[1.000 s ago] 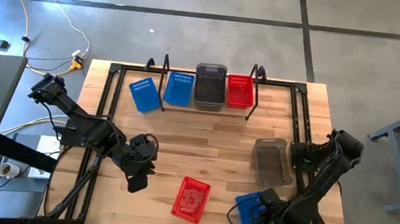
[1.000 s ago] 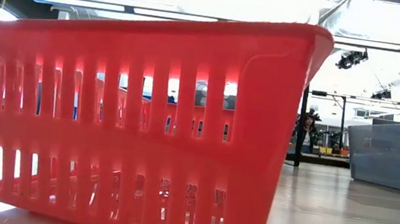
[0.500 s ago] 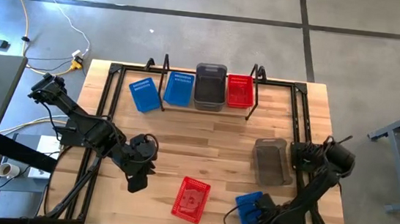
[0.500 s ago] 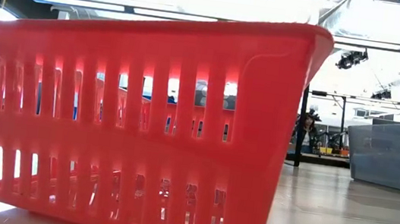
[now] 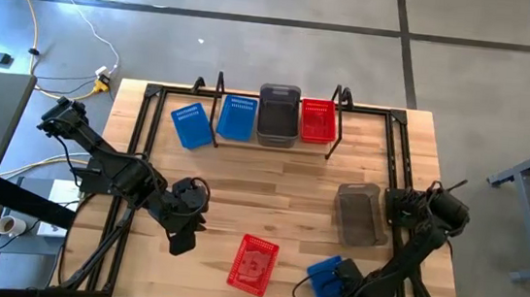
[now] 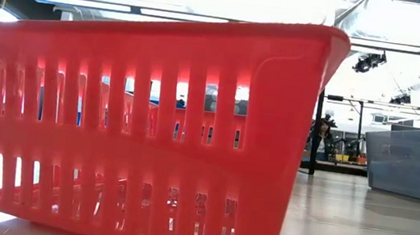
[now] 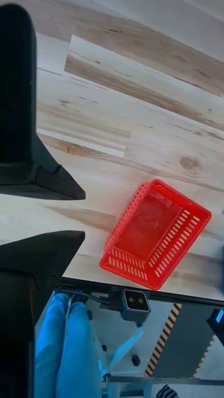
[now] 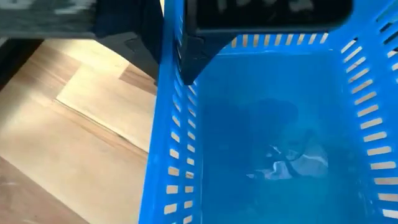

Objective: Stack baskets on shelf by color
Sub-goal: Stack the bottom blue bin on the blue bin on the shelf

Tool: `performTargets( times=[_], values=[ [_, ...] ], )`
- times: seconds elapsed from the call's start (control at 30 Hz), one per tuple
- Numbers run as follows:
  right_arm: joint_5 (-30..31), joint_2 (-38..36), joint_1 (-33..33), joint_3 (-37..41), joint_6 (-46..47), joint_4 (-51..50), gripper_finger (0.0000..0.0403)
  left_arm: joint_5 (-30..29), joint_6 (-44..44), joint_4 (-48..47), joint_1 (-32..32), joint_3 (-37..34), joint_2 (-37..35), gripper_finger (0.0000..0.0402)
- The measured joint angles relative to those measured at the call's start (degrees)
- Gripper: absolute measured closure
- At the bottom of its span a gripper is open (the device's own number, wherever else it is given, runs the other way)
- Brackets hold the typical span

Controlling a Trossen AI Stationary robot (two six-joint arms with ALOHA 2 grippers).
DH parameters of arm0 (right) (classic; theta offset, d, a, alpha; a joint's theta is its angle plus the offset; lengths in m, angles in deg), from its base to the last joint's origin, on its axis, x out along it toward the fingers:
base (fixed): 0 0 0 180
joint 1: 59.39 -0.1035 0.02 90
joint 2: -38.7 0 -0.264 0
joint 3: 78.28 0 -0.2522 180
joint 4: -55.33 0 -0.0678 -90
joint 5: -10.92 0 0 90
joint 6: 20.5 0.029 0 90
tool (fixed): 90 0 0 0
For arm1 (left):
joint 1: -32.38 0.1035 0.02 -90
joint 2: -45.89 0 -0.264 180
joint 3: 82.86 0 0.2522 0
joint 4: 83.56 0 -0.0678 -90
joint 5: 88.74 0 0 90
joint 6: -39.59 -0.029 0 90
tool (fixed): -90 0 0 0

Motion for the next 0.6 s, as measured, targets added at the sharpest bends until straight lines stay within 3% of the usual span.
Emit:
performTargets(
  times=[0.17,0.6],
  values=[
    [5.26,-2.11,0.63,-0.72,2.37,-0.1,0.0399,0.0,-0.02,0.0,0.0,0.0,0.0,0.0321],
    [18.55,-3.5,2.68,-14.89,4.45,-17.5,0.0402,-2.41,-0.09,0.04,0.0,0.0,0.02,0.0321]
  ],
)
